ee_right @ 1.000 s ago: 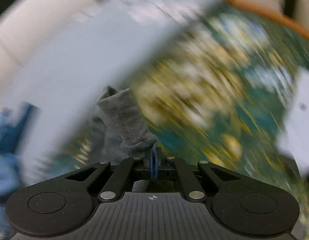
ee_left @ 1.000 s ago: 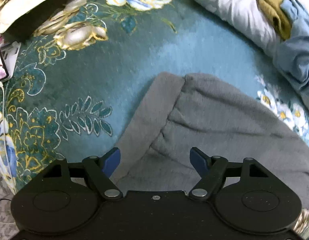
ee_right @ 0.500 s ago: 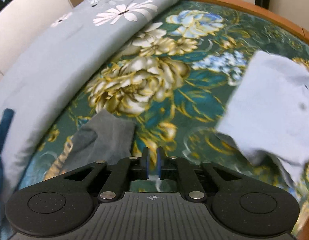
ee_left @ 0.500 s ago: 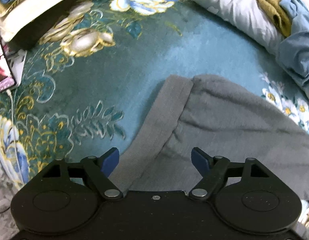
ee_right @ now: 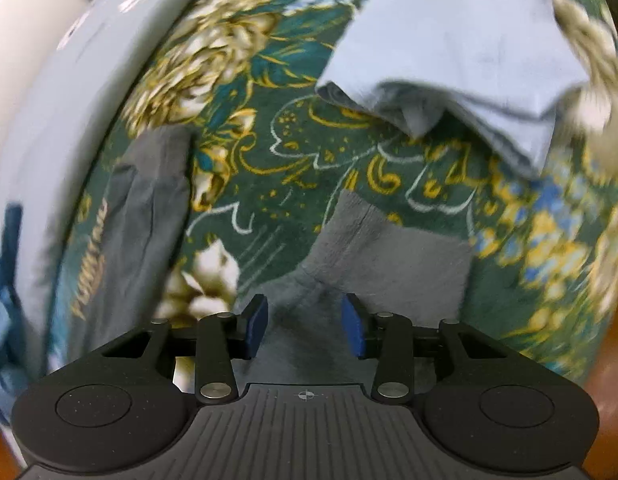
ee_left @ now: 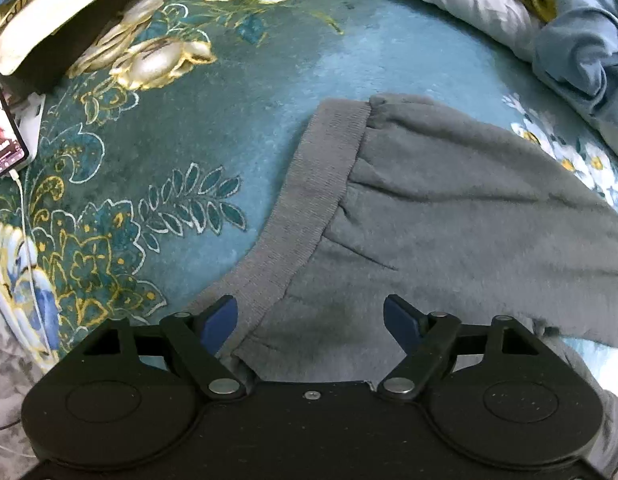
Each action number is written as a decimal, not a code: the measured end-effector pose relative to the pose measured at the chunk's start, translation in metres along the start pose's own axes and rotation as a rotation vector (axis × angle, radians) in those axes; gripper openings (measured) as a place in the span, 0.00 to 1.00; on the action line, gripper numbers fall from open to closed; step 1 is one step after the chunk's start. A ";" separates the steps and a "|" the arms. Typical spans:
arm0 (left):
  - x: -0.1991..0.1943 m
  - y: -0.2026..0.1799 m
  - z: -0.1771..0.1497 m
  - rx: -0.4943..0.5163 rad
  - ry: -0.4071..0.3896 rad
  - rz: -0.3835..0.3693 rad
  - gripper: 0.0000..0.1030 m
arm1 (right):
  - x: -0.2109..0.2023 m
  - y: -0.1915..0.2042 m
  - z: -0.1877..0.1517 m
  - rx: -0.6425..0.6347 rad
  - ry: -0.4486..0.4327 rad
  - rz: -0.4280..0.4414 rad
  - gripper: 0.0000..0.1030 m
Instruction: Fold clothes
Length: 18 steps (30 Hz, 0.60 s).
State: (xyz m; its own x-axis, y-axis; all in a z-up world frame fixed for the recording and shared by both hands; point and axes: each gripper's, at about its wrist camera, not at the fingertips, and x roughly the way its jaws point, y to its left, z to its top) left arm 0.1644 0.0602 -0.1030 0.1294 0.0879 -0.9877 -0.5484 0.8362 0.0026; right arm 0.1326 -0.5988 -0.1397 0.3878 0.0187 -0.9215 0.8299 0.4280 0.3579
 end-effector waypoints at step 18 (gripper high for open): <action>-0.011 0.013 -0.017 -0.041 -0.018 0.040 0.77 | 0.039 0.078 0.038 -0.128 0.004 -0.010 0.08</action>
State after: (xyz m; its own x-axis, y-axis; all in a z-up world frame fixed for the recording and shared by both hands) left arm 0.1418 0.0614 -0.0943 0.1209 0.1307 -0.9840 -0.5865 0.8092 0.0354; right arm 0.2275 -0.5995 -0.1421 0.3777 0.0176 -0.9258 0.7756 0.5400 0.3267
